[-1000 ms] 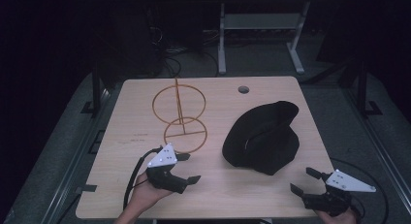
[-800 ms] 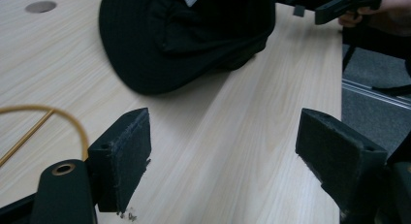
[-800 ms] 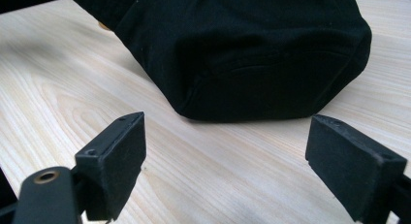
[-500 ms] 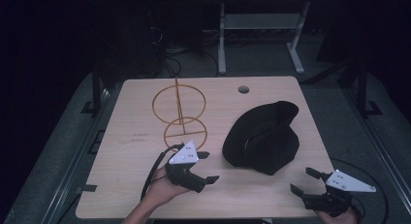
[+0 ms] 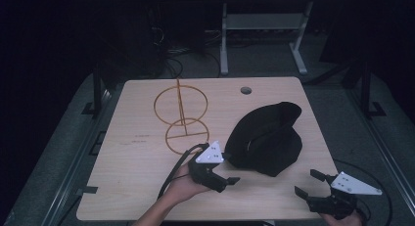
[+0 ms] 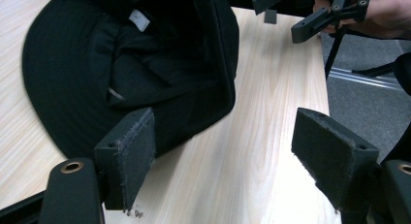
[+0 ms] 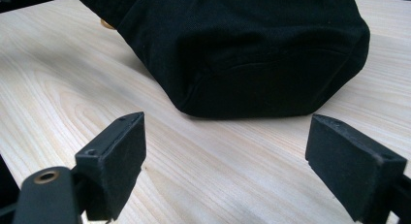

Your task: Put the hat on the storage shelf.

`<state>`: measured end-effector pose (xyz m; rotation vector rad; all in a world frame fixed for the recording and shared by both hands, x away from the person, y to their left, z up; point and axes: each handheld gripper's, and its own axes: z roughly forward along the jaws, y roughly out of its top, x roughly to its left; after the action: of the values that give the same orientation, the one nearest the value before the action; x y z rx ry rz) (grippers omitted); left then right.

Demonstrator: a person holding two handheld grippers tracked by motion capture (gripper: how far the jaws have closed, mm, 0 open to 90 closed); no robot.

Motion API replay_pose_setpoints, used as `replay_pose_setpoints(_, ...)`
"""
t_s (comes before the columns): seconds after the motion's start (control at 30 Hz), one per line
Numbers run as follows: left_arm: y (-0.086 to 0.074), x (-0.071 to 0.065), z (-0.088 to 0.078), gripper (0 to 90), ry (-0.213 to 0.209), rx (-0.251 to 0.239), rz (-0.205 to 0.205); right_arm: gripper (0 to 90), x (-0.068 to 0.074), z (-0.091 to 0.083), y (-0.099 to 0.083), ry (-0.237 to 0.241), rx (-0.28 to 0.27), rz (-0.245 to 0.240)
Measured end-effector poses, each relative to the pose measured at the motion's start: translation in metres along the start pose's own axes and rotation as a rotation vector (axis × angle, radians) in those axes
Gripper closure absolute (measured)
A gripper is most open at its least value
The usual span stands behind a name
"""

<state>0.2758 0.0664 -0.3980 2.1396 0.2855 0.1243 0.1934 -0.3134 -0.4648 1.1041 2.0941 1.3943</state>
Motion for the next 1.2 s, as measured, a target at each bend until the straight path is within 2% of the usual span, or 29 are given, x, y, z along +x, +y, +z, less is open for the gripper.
replay_pose_setpoints(0.17,0.003,0.001,0.011,24.5,-0.015,0.013,0.003,14.2,0.0,0.0,0.001,0.003,-0.007,0.001)
replay_pose_setpoints(0.23,0.006,0.002,0.016,27.6,-0.017,0.014,0.017,14.2,0.0,0.0,0.0,0.007,-0.003,0.003)
replay_pose_setpoints(0.33,0.009,0.001,0.021,34.4,-0.003,0.023,0.024,14.2,0.0,0.0,0.0,0.008,0.001,-0.003)
replay_pose_setpoints(0.37,0.011,0.0,0.026,38.1,0.016,0.043,0.036,14.2,0.0,-0.001,0.0,0.006,-0.003,-0.002)
replay_pose_setpoints(0.47,0.012,0.0,0.033,43.4,0.004,0.047,0.031,14.1,0.0,-0.002,0.001,0.006,-0.013,0.0)
replay_pose_setpoints(0.5,0.012,0.0,0.034,47.7,0.009,0.05,0.029,14.1,0.0,-0.002,0.001,0.004,-0.013,0.0)
replay_pose_setpoints(0.63,0.016,0.004,0.034,61.1,0.012,0.028,0.016,14.1,0.0,-0.001,0.0,0.008,-0.008,0.002)
replay_pose_setpoints(0.73,0.018,0.007,0.031,66.8,0.007,-0.007,0.0,14.0,-0.001,0.001,-0.001,0.012,-0.004,0.0)
replay_pose_setpoints(0.8,0.018,0.009,0.031,70.4,0.002,-0.003,-0.009,14.0,-0.002,0.002,0.001,0.012,-0.009,0.001)
replay_pose_setpoints(0.97,0.019,0.009,0.029,80.9,0.001,0.001,0.007,14.0,-0.001,0.006,0.005,0.022,-0.023,0.0)
replay_pose_setpoints(1.07,0.02,0.009,0.028,83.5,-0.007,-0.017,0.001,14.0,-0.001,0.009,0.008,0.024,-0.023,-0.002)
replay_pose_setpoints(1.2,0.021,0.012,0.025,84.3,-0.026,-0.03,-0.022,13.9,-0.003,0.012,0.015,0.036,-0.055,0.005)
